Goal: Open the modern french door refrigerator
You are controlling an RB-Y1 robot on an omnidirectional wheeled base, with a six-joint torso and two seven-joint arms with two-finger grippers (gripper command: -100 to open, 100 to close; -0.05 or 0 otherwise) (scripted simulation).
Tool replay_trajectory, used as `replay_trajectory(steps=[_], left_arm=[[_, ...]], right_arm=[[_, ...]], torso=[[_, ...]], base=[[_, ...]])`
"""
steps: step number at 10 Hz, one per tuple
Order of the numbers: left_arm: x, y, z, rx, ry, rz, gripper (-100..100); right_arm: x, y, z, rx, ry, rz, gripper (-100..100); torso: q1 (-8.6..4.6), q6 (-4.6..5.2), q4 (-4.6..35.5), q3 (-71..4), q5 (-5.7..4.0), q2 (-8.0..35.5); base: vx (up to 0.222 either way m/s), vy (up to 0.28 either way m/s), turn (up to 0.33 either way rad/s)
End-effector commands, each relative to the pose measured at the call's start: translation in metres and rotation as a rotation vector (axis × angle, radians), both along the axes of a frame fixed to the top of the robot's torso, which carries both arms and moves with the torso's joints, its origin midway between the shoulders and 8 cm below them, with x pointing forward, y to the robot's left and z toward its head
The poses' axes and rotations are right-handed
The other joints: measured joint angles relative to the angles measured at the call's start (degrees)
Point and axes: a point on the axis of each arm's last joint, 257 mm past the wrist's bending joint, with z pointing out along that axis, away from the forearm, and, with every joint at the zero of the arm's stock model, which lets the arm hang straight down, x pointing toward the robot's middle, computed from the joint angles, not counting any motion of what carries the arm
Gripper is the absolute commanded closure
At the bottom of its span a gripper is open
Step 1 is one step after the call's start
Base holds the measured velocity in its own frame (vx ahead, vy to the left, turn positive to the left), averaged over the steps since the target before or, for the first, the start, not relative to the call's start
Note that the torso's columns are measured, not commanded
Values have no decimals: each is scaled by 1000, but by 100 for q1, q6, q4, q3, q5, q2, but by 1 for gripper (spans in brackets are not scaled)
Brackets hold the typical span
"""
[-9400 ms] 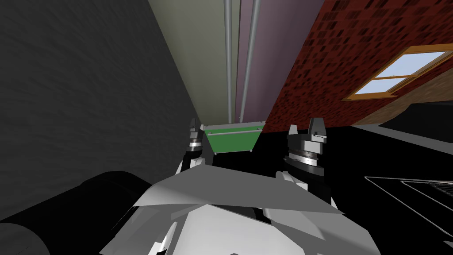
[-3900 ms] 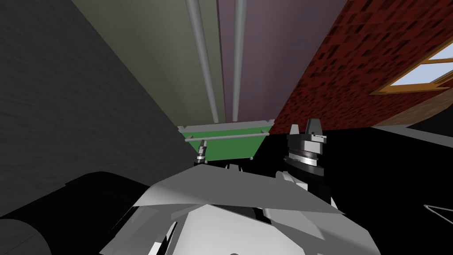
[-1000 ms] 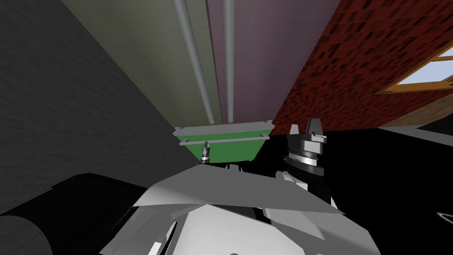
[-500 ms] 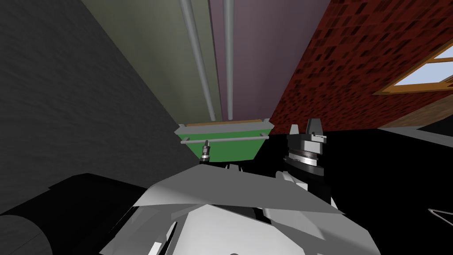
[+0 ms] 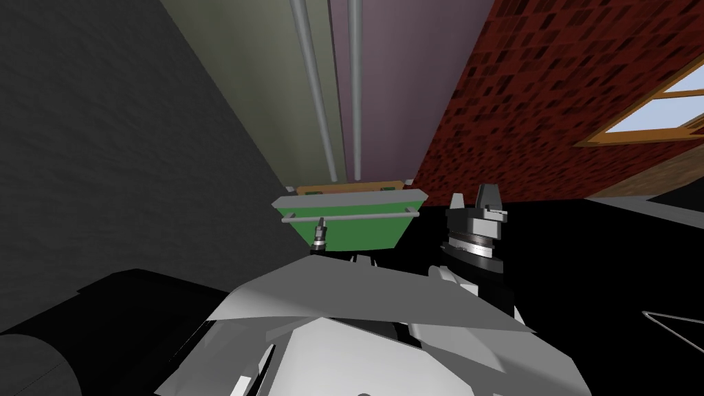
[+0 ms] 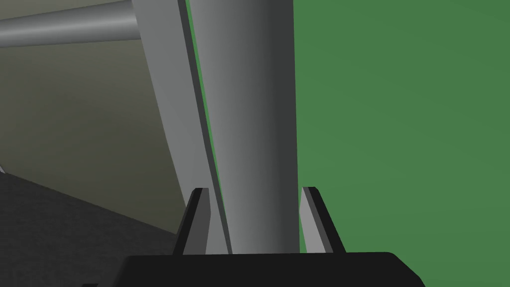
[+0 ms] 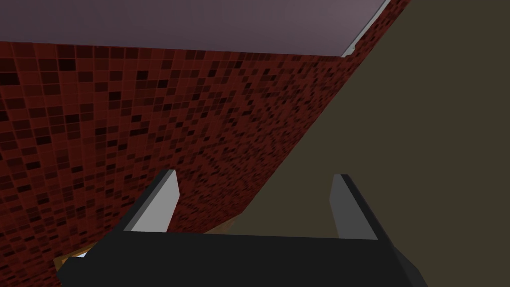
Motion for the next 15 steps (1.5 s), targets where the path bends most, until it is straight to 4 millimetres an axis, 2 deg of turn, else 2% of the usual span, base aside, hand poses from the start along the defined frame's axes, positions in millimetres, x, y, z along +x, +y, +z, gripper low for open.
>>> replay_trajectory(steps=[1,10,11,12,15], left_arm=[[-2,-1,-2,-1,7,-4,100],[-8,-5,-4,-2,15,-23,100],[11,-2,10,0,3,-28,-100],[11,-2,9,0,4,-28,-100],[37,2,25,1,4,-36,-100]], right_arm=[[0,0,0,0,0,0,0],[0,0,0,0,0,0,0],[0,0,0,0,0,0,0],[0,0,0,0,0,0,0],[0,0,0,0,0,0,0]], torso=[[5,3,5,-17,-6,-27],[-8,7,-4,5,3,3],[-3,6,-3,1,2,-1],[-3,5,3,-5,-3,-10],[-11,5,14,-1,-11,1]], base=[[-104,-32,29],[-177,-36,24],[-141,-22,41],[-64,-21,21],[-37,-22,24]])
